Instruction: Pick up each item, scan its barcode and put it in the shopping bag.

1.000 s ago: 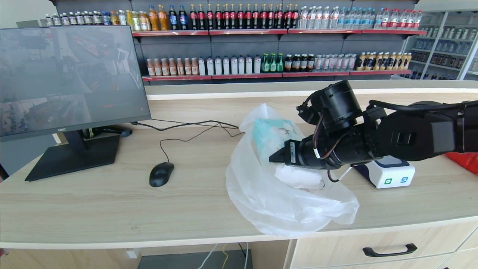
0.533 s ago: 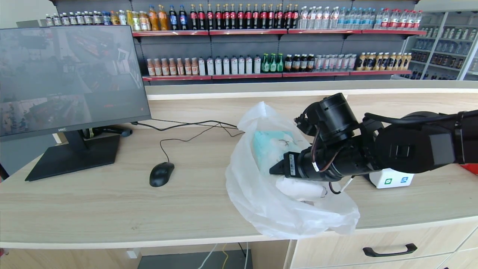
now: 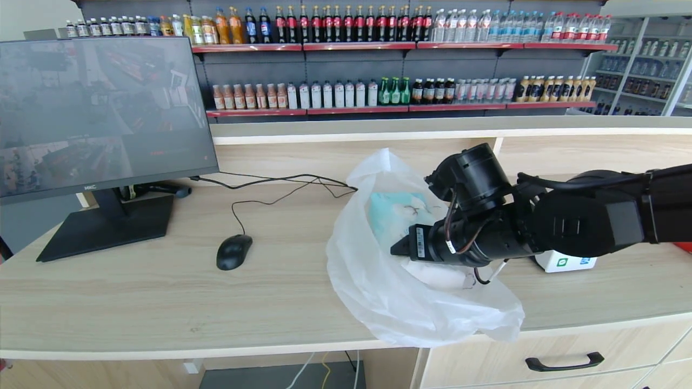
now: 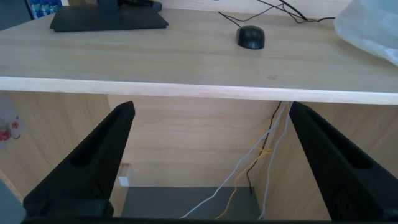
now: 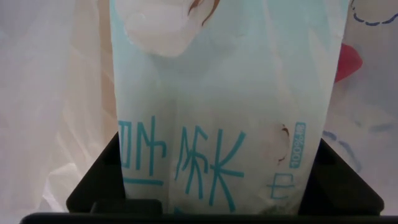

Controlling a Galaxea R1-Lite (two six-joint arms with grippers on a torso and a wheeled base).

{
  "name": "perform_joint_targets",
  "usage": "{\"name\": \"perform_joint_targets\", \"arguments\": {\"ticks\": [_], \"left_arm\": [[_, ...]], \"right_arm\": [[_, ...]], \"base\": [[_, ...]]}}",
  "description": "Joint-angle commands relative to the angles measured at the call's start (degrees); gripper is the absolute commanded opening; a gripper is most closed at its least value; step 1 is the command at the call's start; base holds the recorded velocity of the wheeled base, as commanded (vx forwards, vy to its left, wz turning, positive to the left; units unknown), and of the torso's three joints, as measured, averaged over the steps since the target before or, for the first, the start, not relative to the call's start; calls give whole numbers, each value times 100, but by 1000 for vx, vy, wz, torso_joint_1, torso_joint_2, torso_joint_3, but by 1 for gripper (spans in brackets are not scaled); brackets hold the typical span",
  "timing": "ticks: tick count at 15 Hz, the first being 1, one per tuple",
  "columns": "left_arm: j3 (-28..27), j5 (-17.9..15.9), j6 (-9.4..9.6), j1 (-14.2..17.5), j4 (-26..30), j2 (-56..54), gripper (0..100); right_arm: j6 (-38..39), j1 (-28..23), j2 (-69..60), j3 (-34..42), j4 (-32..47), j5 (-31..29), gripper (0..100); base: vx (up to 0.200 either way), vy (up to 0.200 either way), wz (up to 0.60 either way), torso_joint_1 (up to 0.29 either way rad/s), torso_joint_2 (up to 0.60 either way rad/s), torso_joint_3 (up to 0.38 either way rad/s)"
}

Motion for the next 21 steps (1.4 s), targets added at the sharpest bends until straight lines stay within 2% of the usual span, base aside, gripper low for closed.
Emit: {"name": "perform_joint_targets", "arguments": {"ticks": [1, 11, 12, 17, 19, 21], "left_arm": [[0, -2, 0, 0, -1, -2, 100], [0, 7, 0, 0, -1, -2, 100], [0, -2, 0, 0, -1, -2, 100], [0, 7, 0, 0, -1, -2, 100], [0, -2, 0, 0, -1, -2, 100], [0, -2, 0, 0, -1, -2, 100]], "right_arm": [[1, 35, 148, 42, -78, -61, 0], [-8, 175, 306, 165, -210, -298, 0], [-8, 184, 306, 174, -210, -298, 100], [-8, 219, 244, 174, -421, -324, 100], [-35, 228, 253, 157, -746, -676, 100], [-17, 395, 16, 174, -790, -702, 100]], "base": [[0, 0, 0, 0, 0, 0], [0, 0, 0, 0, 0, 0], [0, 0, 0, 0, 0, 0], [0, 0, 0, 0, 0, 0], [0, 0, 0, 0, 0, 0], [0, 0, 0, 0, 0, 0]]}}
